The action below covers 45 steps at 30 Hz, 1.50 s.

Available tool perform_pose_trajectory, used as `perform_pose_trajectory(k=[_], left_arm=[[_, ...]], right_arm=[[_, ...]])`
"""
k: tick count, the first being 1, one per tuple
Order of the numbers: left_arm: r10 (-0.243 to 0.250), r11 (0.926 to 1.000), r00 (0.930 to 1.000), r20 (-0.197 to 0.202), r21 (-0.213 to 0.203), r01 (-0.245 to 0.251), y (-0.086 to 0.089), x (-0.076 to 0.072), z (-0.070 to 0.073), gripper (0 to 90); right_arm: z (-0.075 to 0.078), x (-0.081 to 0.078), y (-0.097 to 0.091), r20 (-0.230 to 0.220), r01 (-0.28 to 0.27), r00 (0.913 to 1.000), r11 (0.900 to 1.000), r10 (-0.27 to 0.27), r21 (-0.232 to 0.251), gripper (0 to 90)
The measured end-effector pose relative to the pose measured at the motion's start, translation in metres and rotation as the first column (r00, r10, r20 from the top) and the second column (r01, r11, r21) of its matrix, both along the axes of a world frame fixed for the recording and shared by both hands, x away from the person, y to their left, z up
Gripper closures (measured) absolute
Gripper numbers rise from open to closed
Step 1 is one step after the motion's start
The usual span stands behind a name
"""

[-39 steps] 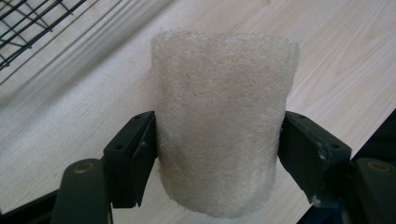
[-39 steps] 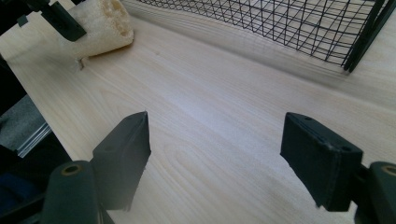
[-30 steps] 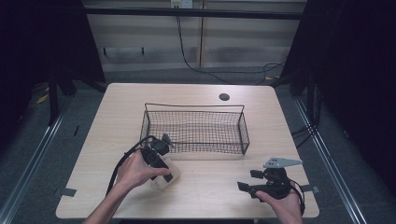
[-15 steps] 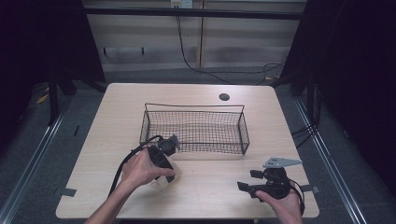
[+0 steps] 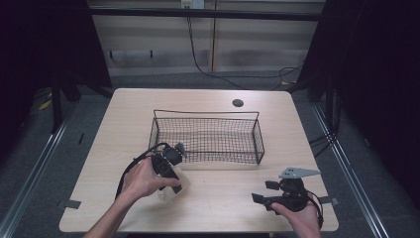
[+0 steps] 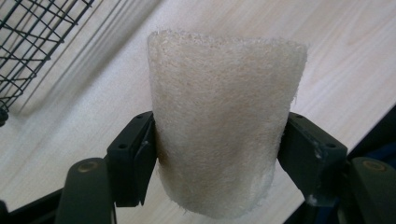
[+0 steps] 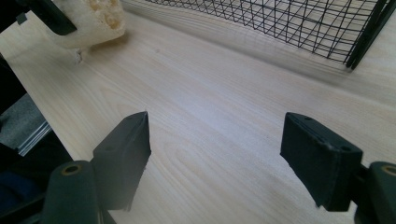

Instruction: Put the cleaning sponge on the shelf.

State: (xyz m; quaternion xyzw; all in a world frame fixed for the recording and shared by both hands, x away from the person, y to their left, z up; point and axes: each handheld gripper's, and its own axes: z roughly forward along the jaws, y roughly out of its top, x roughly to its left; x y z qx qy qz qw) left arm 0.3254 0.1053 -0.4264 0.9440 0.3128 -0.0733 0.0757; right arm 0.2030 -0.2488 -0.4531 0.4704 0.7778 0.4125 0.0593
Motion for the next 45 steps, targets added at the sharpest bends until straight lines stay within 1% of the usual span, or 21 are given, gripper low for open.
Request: perform_pose_trajectory(k=[2,4,6,7,8,9,10,11,15,16,17,19,21,27,29,33,36,38,43,44,45], left_arm=[[-0.002,1.0000,1.0000,-0.003,-0.002,0.002,0.001,0.000,0.002,31.6],[-0.021,0.9993,0.9997,-0.010,-0.031,0.021,0.004,-0.001,0.005,31.7],[-0.011,0.9993,0.9999,-0.010,-0.037,0.010,0.006,-0.002,0.007,31.6],[-0.030,0.9988,0.9993,-0.022,-0.040,0.030,0.007,-0.002,0.009,31.6],[-0.033,0.9979,0.9987,-0.039,-0.057,0.031,0.008,-0.001,0.010,31.6],[-0.019,0.9973,0.9992,-0.034,-0.071,0.017,0.010,-0.002,0.014,31.6],[-0.014,0.9972,0.9991,-0.041,-0.074,0.011,0.010,-0.002,0.015,31.7],[-0.025,0.9969,0.9985,-0.049,-0.076,0.021,0.011,-0.001,0.016,31.6],[-0.031,0.9947,0.9984,-0.048,-0.100,0.026,0.013,-0.001,0.022,31.6],[-0.051,0.9928,0.9972,-0.054,-0.111,0.045,0.014,-0.001,0.026,31.6],[-0.051,0.9928,0.9972,-0.054,-0.111,0.045,0.014,-0.001,0.026,31.6],[-0.069,0.9916,0.9967,-0.042,-0.112,0.064,0.013,-0.001,0.029,31.6],[-0.103,0.9892,0.9940,-0.035,-0.108,0.099,0.014,0.000,0.034,31.6],[-0.137,0.9849,0.9904,-0.022,-0.110,0.133,0.019,0.001,0.043,31.6],[-0.158,0.9789,0.9873,-0.010,-0.132,0.156,0.021,0.002,0.048,31.5],[-0.153,0.9802,0.9883,-0.006,-0.128,0.151,0.022,0.002,0.050,31.6],[-0.165,0.9784,0.9863,-0.007,-0.128,0.162,0.022,0.002,0.051,31.6],[-0.183,0.9756,0.9831,-0.001,-0.123,0.182,0.022,0.002,0.052,31.6],[-0.176,0.9756,0.9842,0.020,-0.130,0.177,0.023,0.003,0.061,31.6],[-0.185,0.9737,0.9823,0.028,-0.130,0.187,0.024,0.005,0.063,31.6],[-0.177,0.9743,0.9835,0.035,-0.135,0.180,0.025,0.007,0.068,31.6]], right_arm=[[0.000,0.000,0.000,0.002,0.000,1.0000,1.0000,0.000,-0.001,24.1],[0.000,0.000,0.000,0.002,-0.001,1.0000,1.0000,0.001,-0.001,24.1],[0.000,0.000,0.000,0.003,-0.002,1.0000,1.0000,0.002,-0.002,24.1],[0.000,0.000,0.000,0.002,0.000,1.0000,1.0000,0.000,-0.001,24.0],[0.000,0.000,0.000,0.001,0.000,1.0000,1.0000,0.000,-0.003,24.1],[0.000,0.000,0.000,0.001,0.000,1.0000,1.0000,0.000,-0.003,24.1],[0.000,0.000,0.000,0.001,0.000,1.0000,1.0000,0.000,-0.001,24.1],[0.000,0.000,0.000,0.001,0.004,1.0000,1.0000,-0.004,0.000,24.1],[0.000,0.000,0.000,0.005,0.002,1.0000,1.0000,-0.002,-0.001,24.1],[0.000,0.000,0.000,0.003,0.001,1.0000,1.0000,-0.001,-0.001,24.1],[0.000,0.000,0.000,0.003,0.001,1.0000,1.0000,-0.001,-0.001,24.1],[0.000,0.000,0.000,0.004,0.001,1.0000,1.0000,-0.001,0.000,24.1],[0.000,0.000,0.000,0.005,0.001,1.0000,1.0000,-0.001,-0.001,24.1],[0.000,0.000,0.001,0.005,0.000,1.0000,1.0000,0.000,0.002,24.1],[0.000,0.000,0.001,0.005,0.001,1.0000,1.0000,-0.001,0.001,24.1],[0.000,0.000,0.001,0.005,0.001,1.0000,1.0000,-0.001,0.003,24.1],[0.000,0.000,0.001,0.008,-0.003,1.0000,1.0000,0.003,0.002,24.1],[0.000,0.000,0.001,0.008,-0.003,1.0000,1.0000,0.003,0.002,24.1],[0.000,0.000,0.001,0.009,-0.003,1.0000,1.0000,0.003,0.004,24.1],[0.000,0.000,0.001,0.008,-0.005,1.0000,1.0000,0.005,0.003,24.1],[0.001,0.000,0.001,0.008,-0.005,1.0000,1.0000,0.005,0.004,24.1]])
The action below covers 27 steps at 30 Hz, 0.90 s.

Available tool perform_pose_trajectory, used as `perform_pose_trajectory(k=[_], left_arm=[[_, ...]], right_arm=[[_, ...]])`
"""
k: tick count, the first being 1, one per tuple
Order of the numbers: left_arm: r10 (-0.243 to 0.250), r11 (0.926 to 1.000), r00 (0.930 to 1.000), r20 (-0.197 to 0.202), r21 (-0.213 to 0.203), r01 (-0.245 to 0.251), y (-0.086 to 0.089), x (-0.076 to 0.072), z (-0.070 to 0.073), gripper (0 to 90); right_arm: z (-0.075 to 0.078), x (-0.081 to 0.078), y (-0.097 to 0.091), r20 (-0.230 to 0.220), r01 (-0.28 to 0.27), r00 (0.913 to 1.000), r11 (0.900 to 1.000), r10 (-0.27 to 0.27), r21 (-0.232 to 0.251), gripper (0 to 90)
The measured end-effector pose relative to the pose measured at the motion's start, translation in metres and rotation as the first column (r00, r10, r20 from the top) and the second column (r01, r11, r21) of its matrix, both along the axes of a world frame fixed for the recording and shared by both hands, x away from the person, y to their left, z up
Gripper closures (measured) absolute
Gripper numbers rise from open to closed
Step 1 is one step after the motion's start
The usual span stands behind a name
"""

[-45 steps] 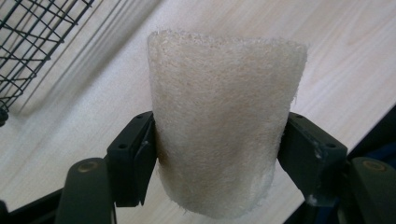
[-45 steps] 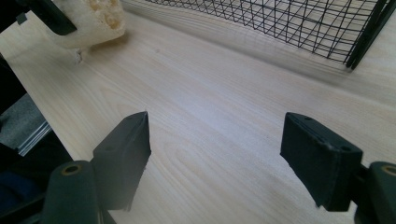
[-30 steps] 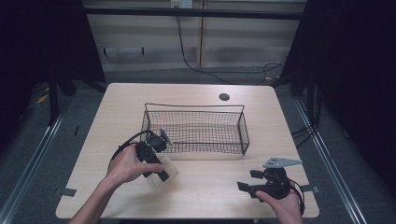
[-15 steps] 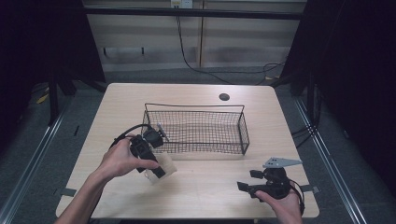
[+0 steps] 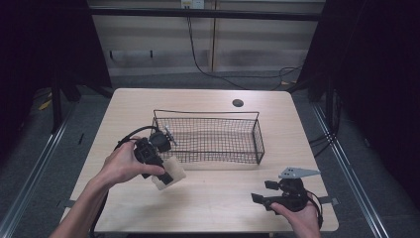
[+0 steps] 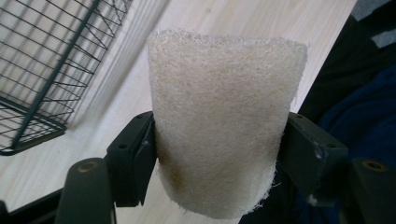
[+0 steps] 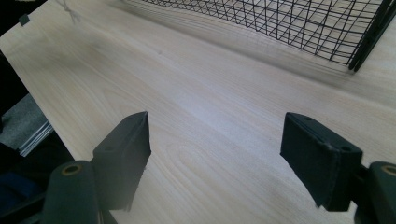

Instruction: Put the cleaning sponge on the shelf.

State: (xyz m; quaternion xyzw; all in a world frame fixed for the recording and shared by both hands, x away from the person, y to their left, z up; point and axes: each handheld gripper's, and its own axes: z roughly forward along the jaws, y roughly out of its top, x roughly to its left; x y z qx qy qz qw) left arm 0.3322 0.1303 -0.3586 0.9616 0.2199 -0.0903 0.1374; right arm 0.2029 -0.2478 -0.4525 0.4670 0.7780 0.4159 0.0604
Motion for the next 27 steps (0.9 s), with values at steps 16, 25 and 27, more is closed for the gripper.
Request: perform_pose_trajectory(k=[16,25,27], left_arm=[[0.020,0.9998,0.9980,0.060,-0.003,-0.020,0.007,0.015,0.030,31.6],[0.018,0.9995,0.9965,0.082,0.025,-0.020,0.000,0.029,0.046,31.6],[0.024,0.9994,0.9963,0.082,0.023,-0.026,-0.005,0.033,0.049,31.6]], right_arm=[[0.000,0.000,0.000,-0.002,0.001,1.0000,1.0000,-0.001,0.002,24.0],[0.000,0.000,0.000,-0.009,0.002,1.0000,1.0000,-0.002,0.008,24.0],[-0.001,0.000,0.000,-0.007,-0.002,1.0000,1.0000,0.002,0.010,24.0]])
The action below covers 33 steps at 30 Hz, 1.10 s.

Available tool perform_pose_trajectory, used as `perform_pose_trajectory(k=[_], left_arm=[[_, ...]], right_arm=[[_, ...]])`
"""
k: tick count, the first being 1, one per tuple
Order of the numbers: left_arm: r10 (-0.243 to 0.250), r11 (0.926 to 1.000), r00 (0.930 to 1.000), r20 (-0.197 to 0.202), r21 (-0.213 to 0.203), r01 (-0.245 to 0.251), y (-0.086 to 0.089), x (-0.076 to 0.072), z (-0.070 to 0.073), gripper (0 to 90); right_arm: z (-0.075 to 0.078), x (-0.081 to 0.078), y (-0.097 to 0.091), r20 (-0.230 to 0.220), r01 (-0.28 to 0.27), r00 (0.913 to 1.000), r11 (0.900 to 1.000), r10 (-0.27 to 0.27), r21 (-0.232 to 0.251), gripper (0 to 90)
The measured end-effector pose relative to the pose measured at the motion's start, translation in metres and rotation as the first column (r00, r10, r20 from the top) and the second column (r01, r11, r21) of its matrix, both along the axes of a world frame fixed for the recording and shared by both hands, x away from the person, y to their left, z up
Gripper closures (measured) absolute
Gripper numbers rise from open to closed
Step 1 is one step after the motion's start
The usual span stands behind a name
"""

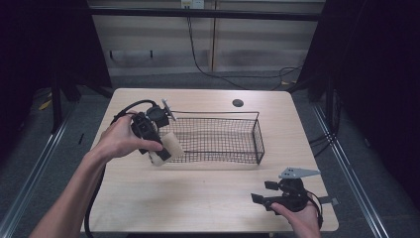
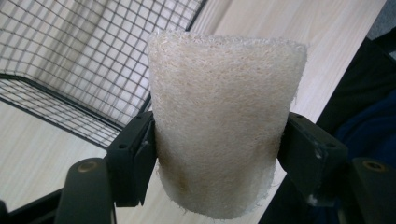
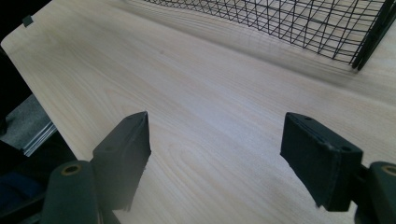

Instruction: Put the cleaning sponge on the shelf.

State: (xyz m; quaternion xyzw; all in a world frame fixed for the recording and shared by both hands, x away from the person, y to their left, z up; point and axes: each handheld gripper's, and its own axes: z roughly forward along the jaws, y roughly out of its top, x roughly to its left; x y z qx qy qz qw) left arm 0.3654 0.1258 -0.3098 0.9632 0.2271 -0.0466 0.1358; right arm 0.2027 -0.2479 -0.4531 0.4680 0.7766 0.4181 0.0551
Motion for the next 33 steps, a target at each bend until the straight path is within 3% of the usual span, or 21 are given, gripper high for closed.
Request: perform_pose_trajectory(k=[4,6,18,22,33], left_arm=[[-0.001,0.9999,1.0000,0.006,0.011,0.001,-0.005,0.006,0.000,31.5],[-0.010,0.9985,0.9999,0.011,0.055,0.010,-0.010,0.011,-0.002,31.6],[-0.015,0.9989,0.9995,0.027,0.045,0.014,-0.020,0.027,0.010,31.5],[0.035,0.9987,0.9990,0.029,0.035,-0.036,-0.020,0.034,0.011,31.6],[0.100,0.9932,0.9950,-0.001,0.061,-0.100,-0.020,0.057,-0.006,31.6]], right_arm=[[0.000,-0.001,0.000,-0.003,0.000,1.0000,1.0000,0.000,0.005,24.0],[0.000,0.000,-0.001,-0.003,-0.003,1.0000,1.0000,0.003,0.007,23.9],[0.000,0.000,0.000,-0.004,-0.006,1.0000,0.9999,0.006,0.011,23.8],[0.000,-0.001,0.000,-0.004,-0.005,1.0000,0.9999,0.005,0.011,23.8],[0.000,-0.001,0.000,-0.005,-0.008,1.0000,0.9999,0.008,0.010,23.8]])
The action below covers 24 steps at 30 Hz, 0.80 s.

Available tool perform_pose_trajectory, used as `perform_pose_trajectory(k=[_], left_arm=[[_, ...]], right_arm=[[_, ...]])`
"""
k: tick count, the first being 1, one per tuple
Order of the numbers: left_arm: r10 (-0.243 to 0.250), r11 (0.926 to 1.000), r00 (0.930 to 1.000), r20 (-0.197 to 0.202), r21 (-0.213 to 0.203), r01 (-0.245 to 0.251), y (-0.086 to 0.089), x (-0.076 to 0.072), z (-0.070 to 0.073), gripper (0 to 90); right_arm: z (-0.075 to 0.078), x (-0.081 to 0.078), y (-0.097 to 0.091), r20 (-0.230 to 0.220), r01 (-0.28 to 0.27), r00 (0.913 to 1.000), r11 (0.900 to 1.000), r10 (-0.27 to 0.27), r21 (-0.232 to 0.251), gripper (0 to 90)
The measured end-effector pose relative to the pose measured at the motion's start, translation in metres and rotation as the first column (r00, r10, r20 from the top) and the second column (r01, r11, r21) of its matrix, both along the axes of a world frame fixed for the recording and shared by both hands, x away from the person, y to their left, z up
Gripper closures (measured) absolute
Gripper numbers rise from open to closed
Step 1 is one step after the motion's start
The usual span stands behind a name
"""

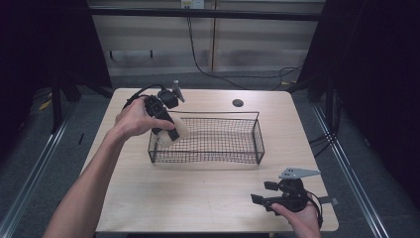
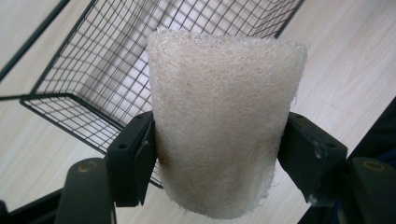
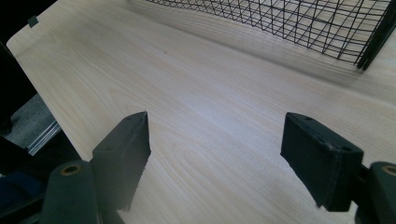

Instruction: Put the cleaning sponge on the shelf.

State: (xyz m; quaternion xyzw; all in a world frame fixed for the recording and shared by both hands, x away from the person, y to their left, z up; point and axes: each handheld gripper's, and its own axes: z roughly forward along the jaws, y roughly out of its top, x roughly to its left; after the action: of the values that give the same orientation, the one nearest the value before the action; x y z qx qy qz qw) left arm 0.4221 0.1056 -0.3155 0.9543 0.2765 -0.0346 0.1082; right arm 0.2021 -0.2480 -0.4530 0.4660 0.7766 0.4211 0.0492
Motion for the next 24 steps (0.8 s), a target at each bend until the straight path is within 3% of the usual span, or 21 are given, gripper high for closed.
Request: perform_pose_trajectory(k=[7,10,12,13,19,21,23,24], left_arm=[[0.065,0.9979,0.9978,-0.008,0.001,-0.065,0.001,0.006,-0.016,31.6],[0.126,0.9920,0.9920,-0.013,-0.006,-0.126,-0.001,0.008,-0.021,31.7],[0.140,0.9902,0.9901,-0.012,-0.002,-0.140,-0.001,0.009,-0.023,31.7],[0.186,0.9825,0.9825,-0.009,-0.008,-0.186,-0.001,0.010,-0.026,31.7],[0.224,0.9745,0.9743,-0.021,-0.008,-0.224,-0.002,0.011,-0.033,31.7],[0.254,0.9672,0.9669,-0.023,0.002,-0.254,-0.002,0.012,-0.036,31.7],[0.299,0.9544,0.9537,-0.037,0.021,-0.298,-0.002,0.013,-0.043,31.7],[0.299,0.9544,0.9537,-0.037,0.021,-0.298,-0.002,0.013,-0.043,31.7]], right_arm=[[0.000,0.000,0.001,0.000,-0.007,1.0000,1.0000,0.007,-0.003,23.8],[0.000,0.000,0.000,0.001,-0.006,1.0000,1.0000,0.006,-0.004,23.7],[0.000,0.000,0.000,0.001,-0.007,1.0000,1.0000,0.007,-0.003,23.7],[0.000,0.000,0.001,-0.003,-0.006,1.0000,1.0000,0.006,-0.004,23.7],[0.000,0.000,0.000,-0.003,-0.006,1.0000,1.0000,0.006,-0.003,23.6],[0.000,0.001,0.000,-0.007,-0.006,1.0000,1.0000,0.006,-0.004,23.6],[0.000,0.001,0.000,-0.007,-0.008,0.9999,1.0000,0.008,-0.004,23.6],[0.000,0.001,0.001,-0.007,-0.009,0.9999,1.0000,0.009,-0.004,23.6]])
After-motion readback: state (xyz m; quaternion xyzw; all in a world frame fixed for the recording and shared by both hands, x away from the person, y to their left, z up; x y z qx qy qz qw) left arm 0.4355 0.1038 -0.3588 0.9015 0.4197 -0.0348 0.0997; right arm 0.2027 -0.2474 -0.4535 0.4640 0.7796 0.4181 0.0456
